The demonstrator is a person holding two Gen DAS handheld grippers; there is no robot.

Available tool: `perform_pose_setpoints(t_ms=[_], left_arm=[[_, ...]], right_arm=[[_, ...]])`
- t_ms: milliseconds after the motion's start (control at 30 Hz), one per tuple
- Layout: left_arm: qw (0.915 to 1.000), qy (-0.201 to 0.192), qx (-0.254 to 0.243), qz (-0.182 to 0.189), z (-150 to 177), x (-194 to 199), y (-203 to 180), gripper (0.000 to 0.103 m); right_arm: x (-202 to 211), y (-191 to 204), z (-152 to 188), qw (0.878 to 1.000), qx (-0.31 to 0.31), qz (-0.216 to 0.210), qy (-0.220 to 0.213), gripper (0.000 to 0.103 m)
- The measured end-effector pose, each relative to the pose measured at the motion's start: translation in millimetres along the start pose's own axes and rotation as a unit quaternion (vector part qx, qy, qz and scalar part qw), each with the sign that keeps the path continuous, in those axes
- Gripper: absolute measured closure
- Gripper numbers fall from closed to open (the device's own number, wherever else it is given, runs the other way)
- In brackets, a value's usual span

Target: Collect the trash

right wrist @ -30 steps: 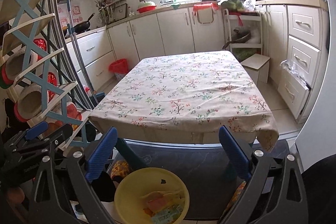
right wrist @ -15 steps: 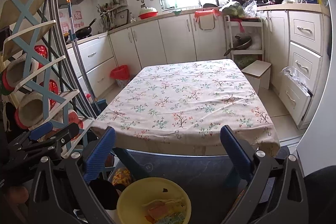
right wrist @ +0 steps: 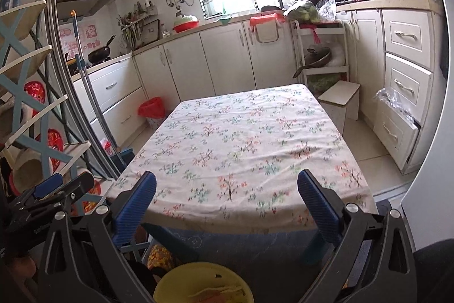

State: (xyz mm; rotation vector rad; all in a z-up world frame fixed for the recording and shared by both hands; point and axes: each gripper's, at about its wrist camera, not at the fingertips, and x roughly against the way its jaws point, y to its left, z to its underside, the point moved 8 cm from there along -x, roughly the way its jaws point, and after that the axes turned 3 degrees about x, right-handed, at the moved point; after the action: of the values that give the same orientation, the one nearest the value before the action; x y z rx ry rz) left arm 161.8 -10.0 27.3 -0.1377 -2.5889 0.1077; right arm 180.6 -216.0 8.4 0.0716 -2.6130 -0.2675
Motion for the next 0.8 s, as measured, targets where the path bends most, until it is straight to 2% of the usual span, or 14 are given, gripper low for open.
perform_pose_setpoints(t_ms=[367, 800], left_arm=[[0.9998, -0.015, -0.003, 0.012, -41.7, -15.3, -7.4, 0.008], [0.9993, -0.027, -0.017, 0.022, -67.0, 12.0, -27.9, 0.008]], right_arm=[[-12.0, -6.0, -45.9, 0.999, 0.020, 0.018, -0.044, 0.007], [7.3, -3.4, -62.0, 0.998, 0.029, 0.022, -0.052, 0.007]])
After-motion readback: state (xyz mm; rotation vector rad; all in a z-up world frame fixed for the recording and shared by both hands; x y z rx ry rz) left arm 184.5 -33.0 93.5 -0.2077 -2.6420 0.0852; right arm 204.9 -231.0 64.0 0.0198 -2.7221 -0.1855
